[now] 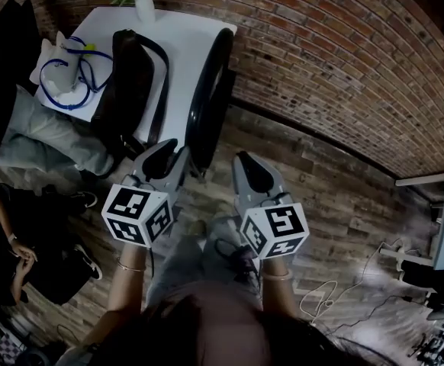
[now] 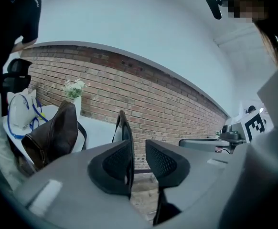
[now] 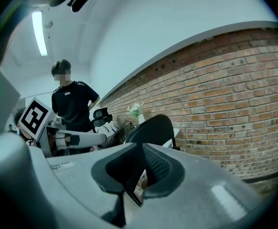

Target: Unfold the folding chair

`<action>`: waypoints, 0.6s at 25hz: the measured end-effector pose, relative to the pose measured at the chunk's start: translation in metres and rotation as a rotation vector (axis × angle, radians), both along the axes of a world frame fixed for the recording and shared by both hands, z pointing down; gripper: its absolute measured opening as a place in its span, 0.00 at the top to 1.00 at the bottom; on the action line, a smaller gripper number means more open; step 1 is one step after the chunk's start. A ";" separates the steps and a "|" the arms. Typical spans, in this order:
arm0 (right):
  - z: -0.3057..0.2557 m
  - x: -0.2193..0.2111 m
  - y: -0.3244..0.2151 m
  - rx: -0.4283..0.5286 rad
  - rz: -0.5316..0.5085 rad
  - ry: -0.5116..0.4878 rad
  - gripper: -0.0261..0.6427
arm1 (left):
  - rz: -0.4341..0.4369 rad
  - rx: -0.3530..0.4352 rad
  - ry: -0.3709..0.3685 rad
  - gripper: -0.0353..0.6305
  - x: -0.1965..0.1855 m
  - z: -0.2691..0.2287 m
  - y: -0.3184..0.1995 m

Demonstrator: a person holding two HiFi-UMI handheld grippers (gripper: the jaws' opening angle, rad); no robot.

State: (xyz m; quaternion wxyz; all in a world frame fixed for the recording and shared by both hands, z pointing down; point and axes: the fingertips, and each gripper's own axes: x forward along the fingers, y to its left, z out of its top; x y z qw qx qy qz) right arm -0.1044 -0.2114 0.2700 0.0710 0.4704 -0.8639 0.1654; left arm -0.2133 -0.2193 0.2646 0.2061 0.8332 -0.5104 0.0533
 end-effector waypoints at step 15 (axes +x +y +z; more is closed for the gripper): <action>0.080 0.002 -0.084 -0.176 -0.055 -0.026 0.85 | -0.016 -0.088 -0.019 0.67 0.011 0.030 -0.053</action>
